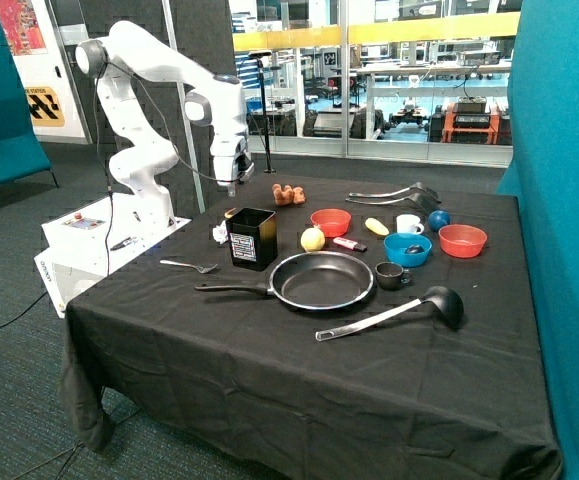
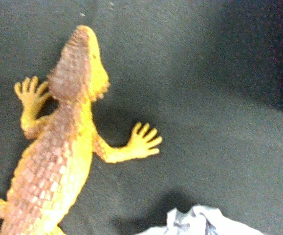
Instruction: Throw away the rubbish paper
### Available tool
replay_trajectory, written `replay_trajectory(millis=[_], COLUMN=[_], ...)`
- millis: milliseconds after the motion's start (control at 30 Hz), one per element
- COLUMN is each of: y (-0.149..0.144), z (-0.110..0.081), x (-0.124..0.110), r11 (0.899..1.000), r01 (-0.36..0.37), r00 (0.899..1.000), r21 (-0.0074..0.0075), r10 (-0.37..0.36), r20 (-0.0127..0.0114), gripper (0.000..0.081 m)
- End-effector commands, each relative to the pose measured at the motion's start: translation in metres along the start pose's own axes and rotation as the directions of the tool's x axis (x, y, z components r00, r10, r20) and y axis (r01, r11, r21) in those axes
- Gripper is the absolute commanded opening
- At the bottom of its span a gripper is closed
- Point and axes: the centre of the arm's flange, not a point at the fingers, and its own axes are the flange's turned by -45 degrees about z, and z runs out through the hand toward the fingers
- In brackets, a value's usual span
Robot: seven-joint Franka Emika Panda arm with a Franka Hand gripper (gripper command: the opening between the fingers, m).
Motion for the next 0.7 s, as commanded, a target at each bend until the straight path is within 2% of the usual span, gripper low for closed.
replay_trajectory(millis=[0,67,133,233,267,300,333,433,600,633,667], y=[0.013,0.013,0.013,0.013,0.013,0.014,0.015,0.015,0.013,0.010,0.008], z=[0.010,0.017,0.026,0.033,0.036,0.038,0.042,0.053,0.060,0.063,0.065], x=[-0.027,-0.036,-0.042,-0.045,-0.046,-0.047,-0.049,-0.052,-0.053,-0.054,-0.054], r11=[0.994,0.991,0.983,0.977,0.970,0.968,0.952,0.923,0.912,0.897,0.897], r01=[-0.105,-0.136,-0.186,-0.215,-0.243,-0.252,-0.307,-0.384,-0.410,-0.443,-0.443], r00=[0.994,0.991,0.983,0.977,0.970,0.968,0.952,0.923,0.912,0.897,0.897], r21=[-0.0052,-0.0051,-0.0049,-0.0048,-0.0046,-0.0046,-0.0043,-0.0039,-0.0038,-0.0036,-0.0036], r10=[0.105,0.136,0.186,0.215,0.243,0.252,0.307,0.384,0.410,0.443,0.443], r20=[-0.0038,-0.0040,-0.0042,-0.0044,-0.0045,-0.0046,-0.0048,-0.0052,-0.0053,-0.0054,-0.0054], gripper=[0.0706,0.0707,0.0705,0.0705,0.0706,0.0707,0.0707,0.0707,0.0709,0.0713,0.0714])
